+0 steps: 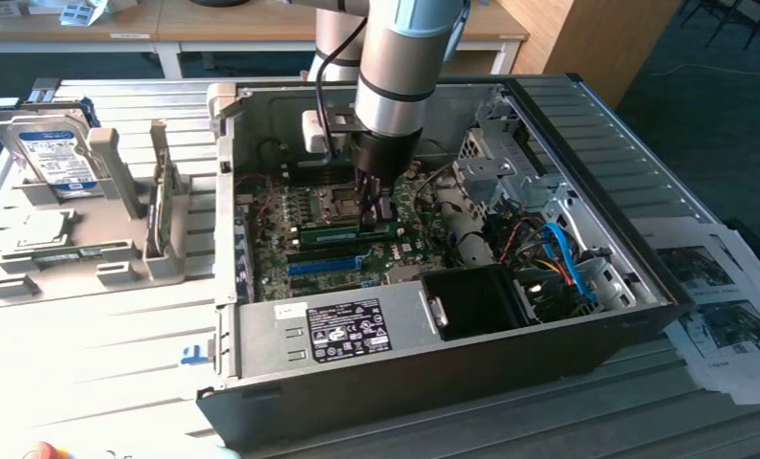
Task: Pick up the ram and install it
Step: 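Insert the ram into the slot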
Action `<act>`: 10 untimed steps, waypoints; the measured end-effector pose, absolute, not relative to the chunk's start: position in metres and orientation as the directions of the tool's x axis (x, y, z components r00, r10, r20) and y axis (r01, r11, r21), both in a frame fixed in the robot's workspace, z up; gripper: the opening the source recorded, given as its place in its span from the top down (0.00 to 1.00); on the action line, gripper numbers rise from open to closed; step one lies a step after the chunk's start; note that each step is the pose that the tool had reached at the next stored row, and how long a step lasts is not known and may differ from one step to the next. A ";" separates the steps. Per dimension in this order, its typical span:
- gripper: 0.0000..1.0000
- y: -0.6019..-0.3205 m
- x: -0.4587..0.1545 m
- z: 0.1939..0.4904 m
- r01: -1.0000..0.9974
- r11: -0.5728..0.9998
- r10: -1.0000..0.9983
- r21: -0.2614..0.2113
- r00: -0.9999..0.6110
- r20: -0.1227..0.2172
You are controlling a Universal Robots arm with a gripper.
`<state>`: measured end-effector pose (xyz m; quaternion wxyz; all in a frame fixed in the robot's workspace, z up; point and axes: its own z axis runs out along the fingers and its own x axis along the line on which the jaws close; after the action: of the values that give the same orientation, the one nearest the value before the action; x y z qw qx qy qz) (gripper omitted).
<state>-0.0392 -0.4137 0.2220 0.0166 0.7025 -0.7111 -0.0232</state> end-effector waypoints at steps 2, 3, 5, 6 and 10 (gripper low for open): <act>0.88 -0.414 -0.039 0.222 -0.998 0.012 -1.000 0.056 -0.013 -0.009; 0.88 -0.414 -0.039 0.222 -0.998 0.012 -1.000 0.056 -0.013 -0.009; 0.88 -0.414 -0.039 0.222 -0.998 0.012 -1.000 0.056 -0.012 -0.009; 0.88 -0.414 -0.039 0.222 -0.998 0.012 -1.000 0.056 -0.013 -0.009; 0.87 -0.414 -0.039 0.222 -0.998 0.012 -1.000 0.056 -0.013 -0.009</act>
<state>-0.0392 -0.4137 0.2220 0.0166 0.7025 -0.7111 -0.0233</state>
